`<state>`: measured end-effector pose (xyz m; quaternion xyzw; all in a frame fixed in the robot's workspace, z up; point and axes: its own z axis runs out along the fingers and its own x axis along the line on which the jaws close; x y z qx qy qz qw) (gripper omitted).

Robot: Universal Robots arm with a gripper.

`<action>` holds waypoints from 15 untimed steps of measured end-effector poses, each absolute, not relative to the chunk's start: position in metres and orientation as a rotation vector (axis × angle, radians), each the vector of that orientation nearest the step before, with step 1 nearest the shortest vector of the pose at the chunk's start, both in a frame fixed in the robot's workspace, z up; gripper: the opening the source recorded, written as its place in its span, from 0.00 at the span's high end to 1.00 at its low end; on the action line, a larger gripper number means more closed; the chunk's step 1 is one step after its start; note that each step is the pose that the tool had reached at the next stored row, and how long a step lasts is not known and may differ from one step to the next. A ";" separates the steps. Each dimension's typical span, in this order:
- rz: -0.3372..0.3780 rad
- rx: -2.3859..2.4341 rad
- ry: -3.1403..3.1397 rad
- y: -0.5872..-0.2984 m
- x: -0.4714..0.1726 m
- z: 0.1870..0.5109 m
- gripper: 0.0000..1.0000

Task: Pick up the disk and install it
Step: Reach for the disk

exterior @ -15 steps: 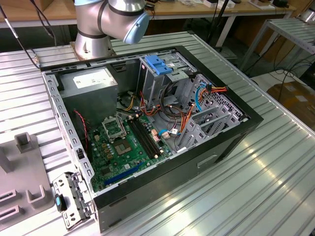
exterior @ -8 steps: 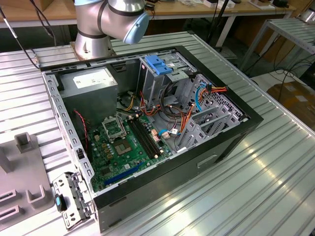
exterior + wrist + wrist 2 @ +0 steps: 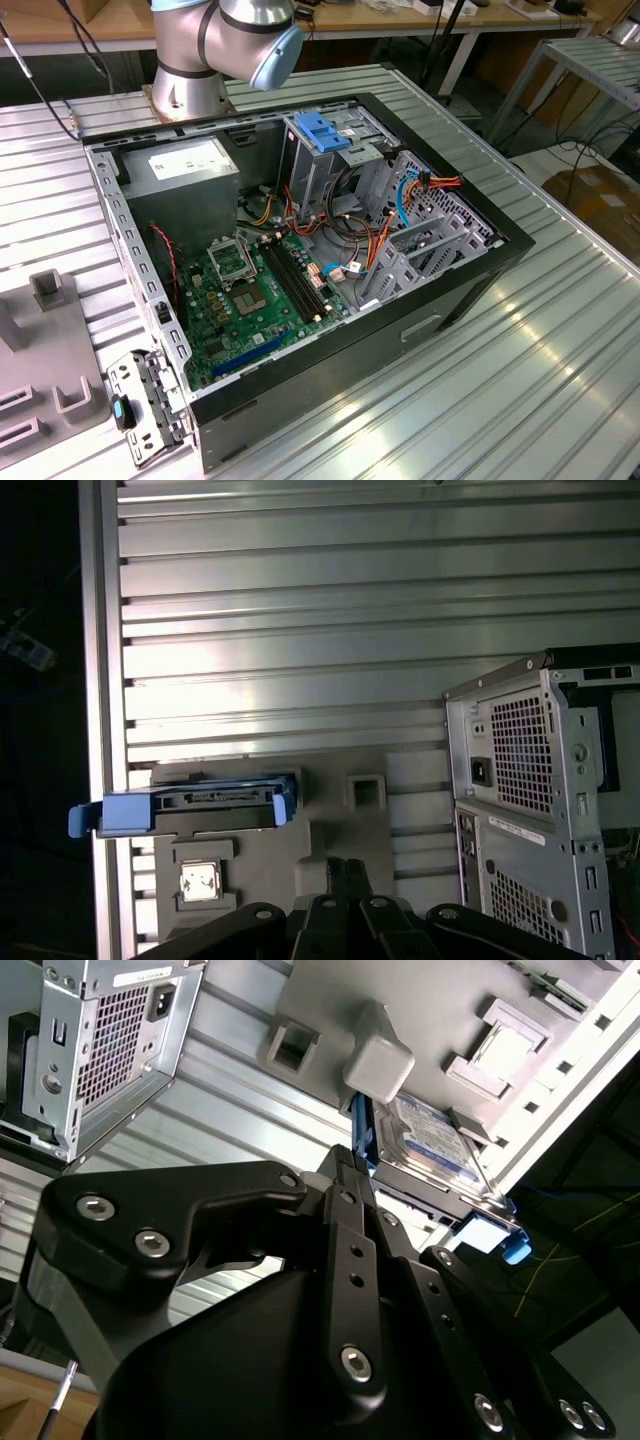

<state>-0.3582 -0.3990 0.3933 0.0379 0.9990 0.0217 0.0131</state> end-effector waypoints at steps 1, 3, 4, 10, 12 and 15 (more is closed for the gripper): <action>0.068 0.118 3.112 -0.399 -0.359 0.393 0.89; 0.068 0.118 3.113 -0.399 -0.360 0.393 0.89; 0.068 0.118 3.113 -0.399 -0.361 0.393 0.89; 0.068 0.118 3.112 -0.399 -0.364 0.393 0.89; 0.068 0.118 3.112 -0.399 -0.365 0.393 0.89; 0.068 0.118 3.112 -0.399 -0.366 0.393 0.89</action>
